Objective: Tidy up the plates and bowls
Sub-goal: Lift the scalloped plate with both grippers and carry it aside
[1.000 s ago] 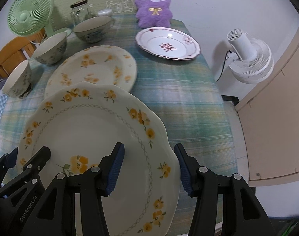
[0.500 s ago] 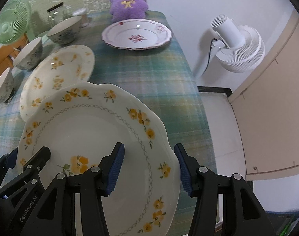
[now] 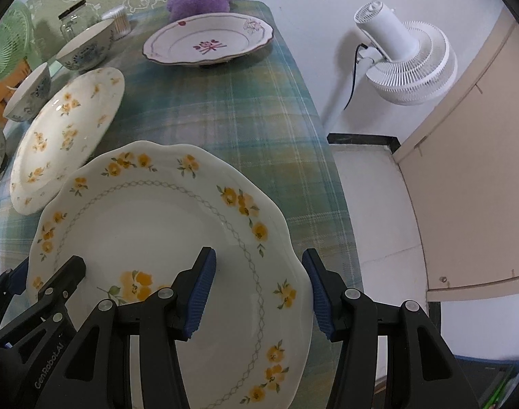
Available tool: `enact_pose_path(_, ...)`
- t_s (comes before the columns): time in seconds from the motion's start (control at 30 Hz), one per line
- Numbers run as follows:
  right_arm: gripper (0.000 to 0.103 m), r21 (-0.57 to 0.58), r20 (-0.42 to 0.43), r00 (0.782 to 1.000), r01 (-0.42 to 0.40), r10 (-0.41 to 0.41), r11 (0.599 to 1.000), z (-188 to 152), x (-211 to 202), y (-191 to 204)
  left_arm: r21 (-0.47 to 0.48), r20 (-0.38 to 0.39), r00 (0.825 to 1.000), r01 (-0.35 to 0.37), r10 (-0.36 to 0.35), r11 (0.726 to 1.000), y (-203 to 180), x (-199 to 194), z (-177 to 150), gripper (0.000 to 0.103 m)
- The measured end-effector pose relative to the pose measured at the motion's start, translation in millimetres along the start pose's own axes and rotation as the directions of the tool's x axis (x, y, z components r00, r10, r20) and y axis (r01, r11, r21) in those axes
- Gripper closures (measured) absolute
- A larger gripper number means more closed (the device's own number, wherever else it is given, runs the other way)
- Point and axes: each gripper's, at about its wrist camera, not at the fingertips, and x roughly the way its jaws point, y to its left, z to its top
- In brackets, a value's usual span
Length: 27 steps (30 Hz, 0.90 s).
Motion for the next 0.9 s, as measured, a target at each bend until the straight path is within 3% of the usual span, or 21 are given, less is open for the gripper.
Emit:
enact_pose_path(0.5, 0.045, 0.015, -0.022, 0.999, -0.032, 0.032, 0.999, -2, 14, -5, -0.021, -0.008, 1.000, -0.005, 0.004, 1.000, -3, 10, 1, 0.050)
enact_pose_path(0.9, 0.041, -0.005, -0.025, 0.999, -0.029, 0.029, 1.000, -2, 11, -2, 0.010, 0.028, 1.000, 0.002, -0.002, 1.000, -10, 2, 2, 0.030)
